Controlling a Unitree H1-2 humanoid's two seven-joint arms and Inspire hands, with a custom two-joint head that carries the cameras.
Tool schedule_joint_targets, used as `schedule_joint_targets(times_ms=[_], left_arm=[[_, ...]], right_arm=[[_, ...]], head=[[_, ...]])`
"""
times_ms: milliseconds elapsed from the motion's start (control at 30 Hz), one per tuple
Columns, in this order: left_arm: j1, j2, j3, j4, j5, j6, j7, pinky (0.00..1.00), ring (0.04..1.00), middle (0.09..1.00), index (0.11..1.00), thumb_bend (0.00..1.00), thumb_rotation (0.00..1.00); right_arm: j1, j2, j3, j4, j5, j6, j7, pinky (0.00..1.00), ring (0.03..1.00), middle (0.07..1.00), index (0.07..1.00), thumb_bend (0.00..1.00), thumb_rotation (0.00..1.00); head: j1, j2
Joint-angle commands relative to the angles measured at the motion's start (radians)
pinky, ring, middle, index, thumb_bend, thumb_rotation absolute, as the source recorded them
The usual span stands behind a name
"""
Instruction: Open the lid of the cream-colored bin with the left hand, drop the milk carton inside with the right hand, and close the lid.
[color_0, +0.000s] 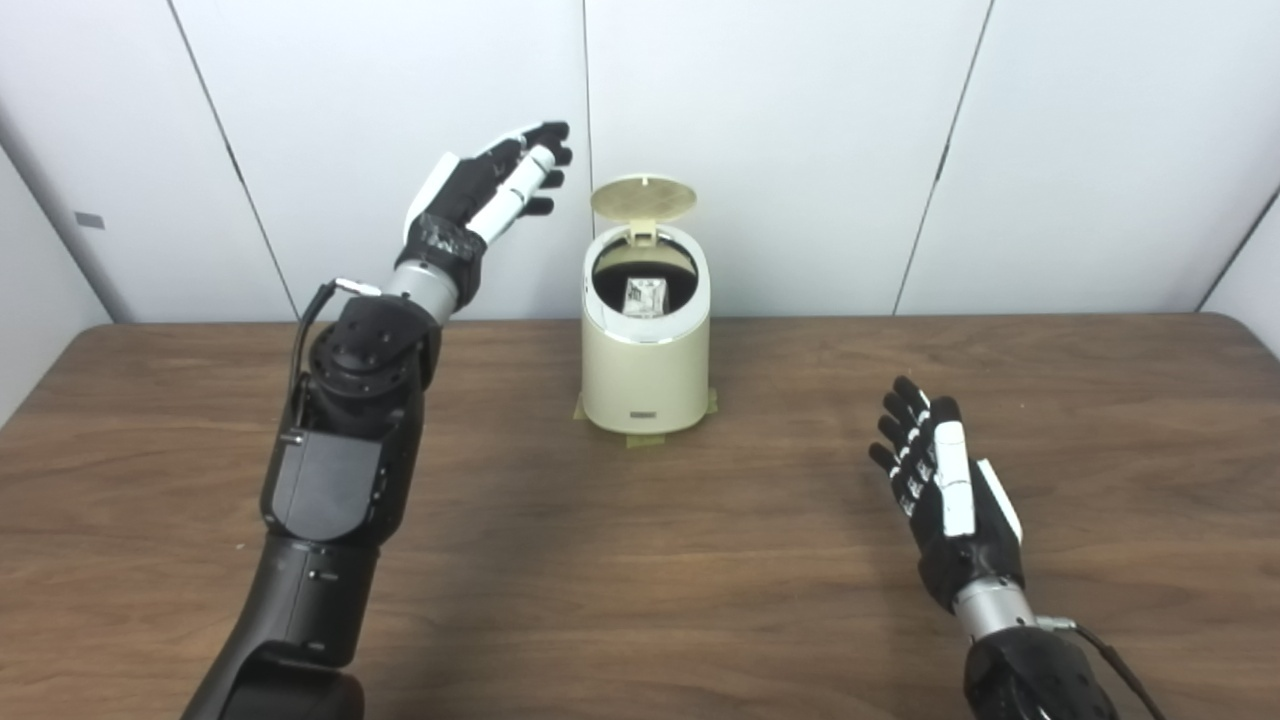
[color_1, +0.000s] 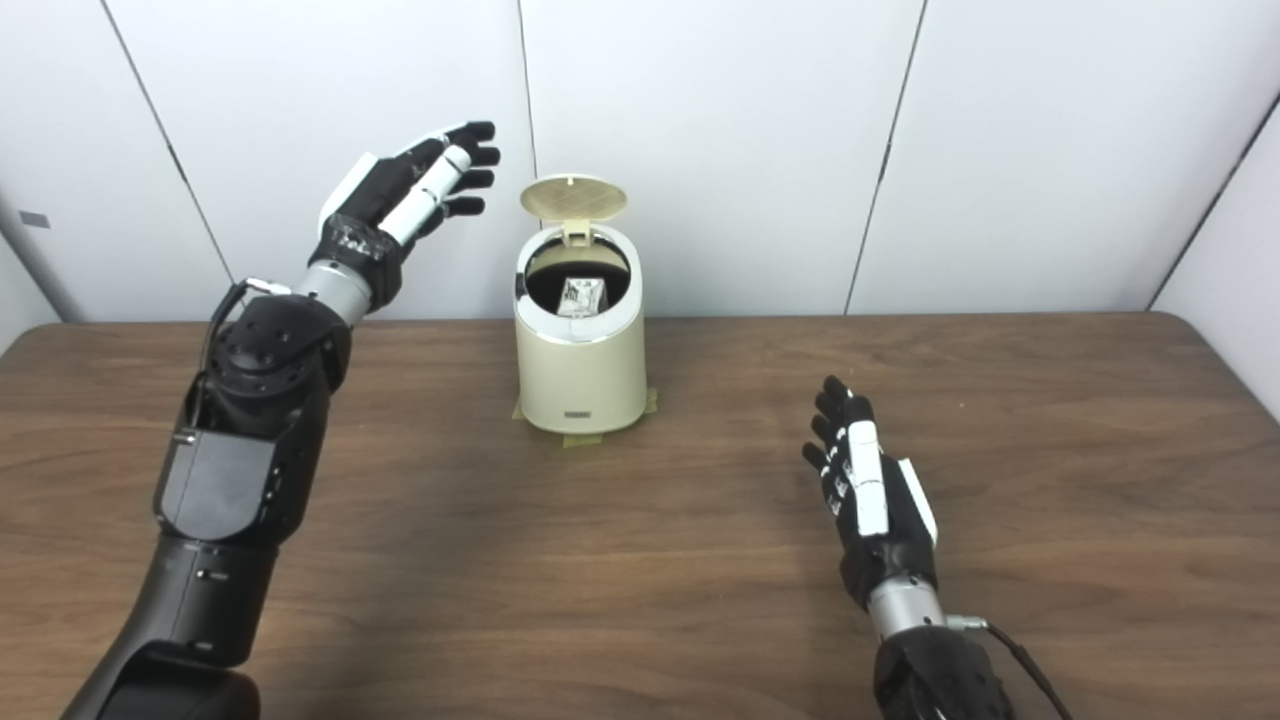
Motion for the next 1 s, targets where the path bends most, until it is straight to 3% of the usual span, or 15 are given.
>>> schedule_joint_targets(times_ms=[0, 200, 400, 567, 833, 967], left_arm=[[-0.113, 0.027, -0.016, 0.011, 0.027, -0.06, -0.01, 0.84, 0.865, 0.865, 0.875, 0.32, 0.79], [-0.164, 0.045, -0.088, 0.07, 0.096, -0.087, -0.036, 0.84, 0.867, 0.861, 0.881, 0.3, 0.99], [-0.184, 0.045, -0.137, 0.126, 0.18, -0.165, -0.011, 0.81, 0.845, 0.813, 0.833, 0.3, 1.0], [-0.184, 0.055, -0.185, 0.127, 0.28, -0.197, 0.009, 0.91, 0.85, 0.787, 0.811, 0.35, 1.0], [-0.159, 0.147, -0.305, 0.076, 0.52, -0.353, 0.032, 0.72, 0.751, 0.738, 0.737, 0.4, 1.0], [-0.159, 0.183, -0.352, 0.068, 0.635, -0.432, 0.051, 0.72, 0.739, 0.731, 0.72, 0.41, 0.99]], right_arm=[[-0.02, 0.007, 0.002, -0.036, 0.006, -0.04, -0.002, 0.87, 0.95, 0.951, 0.936, 0.67, 1.0], [-0.007, 0.008, 0.028, -0.042, 0.0, -0.022, -0.003, 0.81, 0.924, 0.945, 0.938, 0.64, 1.0], [-0.017, 0.014, 0.022, -0.027, 0.017, -0.02, -0.013, 0.78, 0.893, 0.918, 0.94, 0.64, 1.0], [-0.027, 0.023, 0.014, -0.018, 0.023, 0.007, -0.026, 0.75, 0.86, 0.88, 0.933, 0.62, 1.0], [-0.025, 0.029, 0.04, -0.024, -0.042, -0.004, -0.057, 0.65, 0.737, 0.749, 0.876, 0.59, 1.0], [-0.026, 0.034, 0.036, -0.023, -0.051, -0.008, -0.066, 0.66, 0.734, 0.737, 0.87, 0.59, 1.0]], head=[[0.006, 0.001], [-0.003, 0.001], [-0.007, 0.0], [-0.012, -0.003], [-0.023, 0.003], [-0.024, 0.008]])
